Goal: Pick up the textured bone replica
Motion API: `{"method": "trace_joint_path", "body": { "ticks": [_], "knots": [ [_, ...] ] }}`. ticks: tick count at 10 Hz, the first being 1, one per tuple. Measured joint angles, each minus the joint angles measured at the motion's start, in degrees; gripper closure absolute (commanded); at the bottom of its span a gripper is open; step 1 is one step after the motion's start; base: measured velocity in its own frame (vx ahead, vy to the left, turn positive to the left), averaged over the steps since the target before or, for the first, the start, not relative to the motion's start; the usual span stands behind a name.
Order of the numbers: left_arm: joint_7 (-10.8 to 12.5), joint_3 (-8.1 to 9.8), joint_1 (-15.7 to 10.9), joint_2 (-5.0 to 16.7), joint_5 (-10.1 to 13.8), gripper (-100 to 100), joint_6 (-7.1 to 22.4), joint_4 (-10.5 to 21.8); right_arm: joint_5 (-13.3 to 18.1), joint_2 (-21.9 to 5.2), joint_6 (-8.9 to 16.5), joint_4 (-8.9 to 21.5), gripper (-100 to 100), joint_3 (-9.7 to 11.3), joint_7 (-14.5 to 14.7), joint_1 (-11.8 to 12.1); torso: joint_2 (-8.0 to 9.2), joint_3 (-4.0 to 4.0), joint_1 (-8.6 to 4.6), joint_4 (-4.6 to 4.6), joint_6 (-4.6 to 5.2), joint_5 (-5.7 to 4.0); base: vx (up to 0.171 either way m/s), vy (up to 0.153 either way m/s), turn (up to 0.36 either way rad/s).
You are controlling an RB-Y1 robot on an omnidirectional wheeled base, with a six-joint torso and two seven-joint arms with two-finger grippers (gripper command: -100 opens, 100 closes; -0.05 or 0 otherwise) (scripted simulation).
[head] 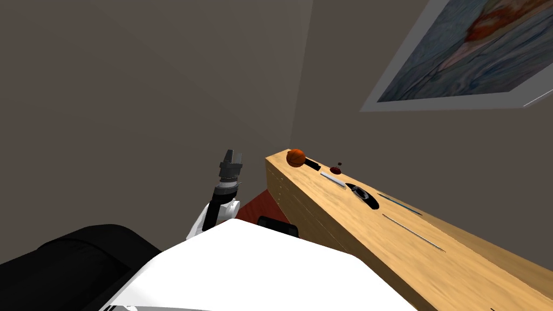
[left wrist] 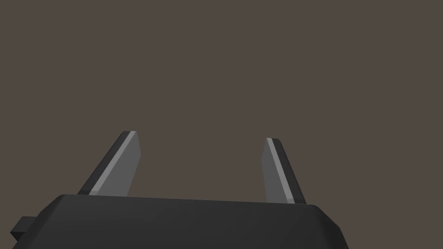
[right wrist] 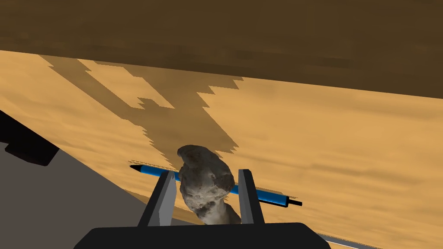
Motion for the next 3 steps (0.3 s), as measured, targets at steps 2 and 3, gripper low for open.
{"method": "trace_joint_path", "body": {
  "ticks": [2, 3],
  "knots": [
    [0.00, 0.00, 0.00, 0.00, 0.00, 0, 0.00, 0.00, -1.75, -2.58, -0.66, -1.26, 100, -0.05, -0.22, 1.25, -0.02, -0.02, 0.07, -0.01, 0.00, 0.05, 0.009, 0.011, -0.028],
    [0.00, 0.00, 0.00, 0.00, 0.00, 0, 0.00, 0.00, -1.84, -2.71, -0.79, -1.30, 0, -0.04, -0.29, 1.29, 0.00, 0.00, 0.03, -0.01, 0.00, 0.01, 0.000, 0.000, 0.000]
  ]
}}
